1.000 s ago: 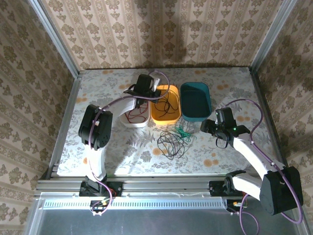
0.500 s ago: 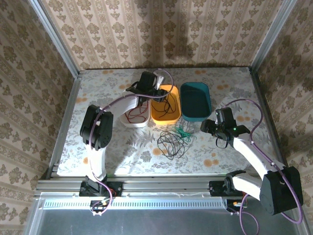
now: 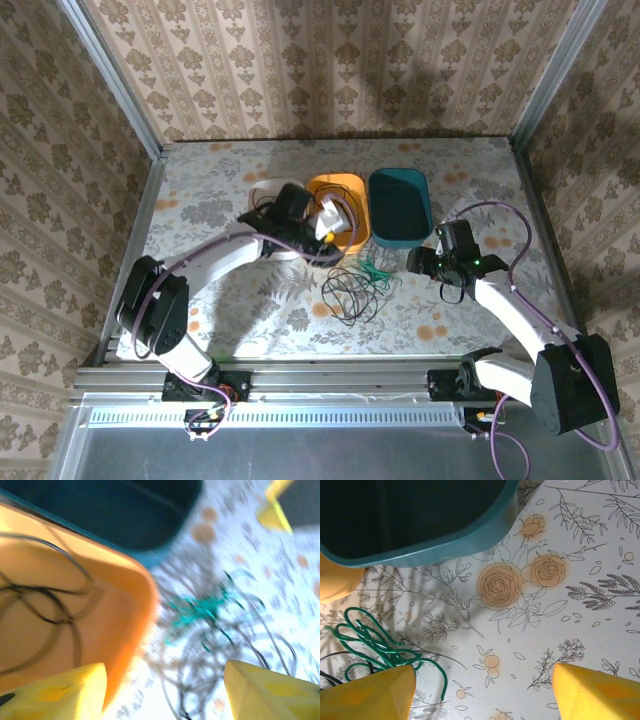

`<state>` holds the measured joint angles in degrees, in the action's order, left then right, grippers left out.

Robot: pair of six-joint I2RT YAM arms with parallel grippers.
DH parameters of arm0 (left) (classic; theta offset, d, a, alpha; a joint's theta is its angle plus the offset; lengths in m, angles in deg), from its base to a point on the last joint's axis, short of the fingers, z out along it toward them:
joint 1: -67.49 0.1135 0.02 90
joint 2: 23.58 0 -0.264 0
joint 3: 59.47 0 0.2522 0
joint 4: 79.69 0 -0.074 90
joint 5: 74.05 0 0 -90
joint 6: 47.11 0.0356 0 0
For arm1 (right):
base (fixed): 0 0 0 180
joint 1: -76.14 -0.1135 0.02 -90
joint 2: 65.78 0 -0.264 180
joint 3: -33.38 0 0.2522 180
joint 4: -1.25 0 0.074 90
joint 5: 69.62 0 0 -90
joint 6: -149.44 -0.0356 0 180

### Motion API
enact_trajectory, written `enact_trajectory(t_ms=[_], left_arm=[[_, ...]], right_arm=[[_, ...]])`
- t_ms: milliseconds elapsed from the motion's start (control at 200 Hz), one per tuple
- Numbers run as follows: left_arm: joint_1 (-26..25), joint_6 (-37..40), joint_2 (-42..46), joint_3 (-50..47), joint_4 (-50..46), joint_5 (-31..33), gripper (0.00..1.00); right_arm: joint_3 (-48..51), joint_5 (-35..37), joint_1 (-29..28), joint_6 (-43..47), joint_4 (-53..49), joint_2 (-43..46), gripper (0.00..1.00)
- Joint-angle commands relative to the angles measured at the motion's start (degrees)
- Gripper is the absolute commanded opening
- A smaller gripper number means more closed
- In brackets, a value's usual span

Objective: Untangle the cables

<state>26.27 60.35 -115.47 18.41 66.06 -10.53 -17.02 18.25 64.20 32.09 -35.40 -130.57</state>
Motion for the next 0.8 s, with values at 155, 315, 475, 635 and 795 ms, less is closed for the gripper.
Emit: enact_trajectory(t_ms=[155, 315, 475, 635, 795], left_arm=[[-1.91, -1.57, -6.66, -2.31, 2.3, 7.44, 0.55], [-2.26, -3.28, -10.82, -1.31, 6.18, 10.57, 0.52], [-2.56, -3.22, -13.1, -0.84, 7.12, 12.51, 0.45], [-2.85, -3.13, -13.19, -0.65, 6.87, 10.09, 0.13], [-4.22, -2.38, -9.92, -0.64, 6.82, 9.48, 0.0]], right_arm=[[-1.54, -0.93, -0.41, 1.07, 0.74, -1.82, 0.74], [-2.03, -0.18, -0.31, 1.61, -0.12, -1.26, 0.74], [-1.26, 0.26, -0.37, 1.6, -0.4, -0.29, 0.74], [-0.67, 0.64, -0.38, 1.17, -0.48, 0.1, 0.74], [-0.47, 1.67, -0.33, 0.34, -0.31, 0.24, 0.74]])
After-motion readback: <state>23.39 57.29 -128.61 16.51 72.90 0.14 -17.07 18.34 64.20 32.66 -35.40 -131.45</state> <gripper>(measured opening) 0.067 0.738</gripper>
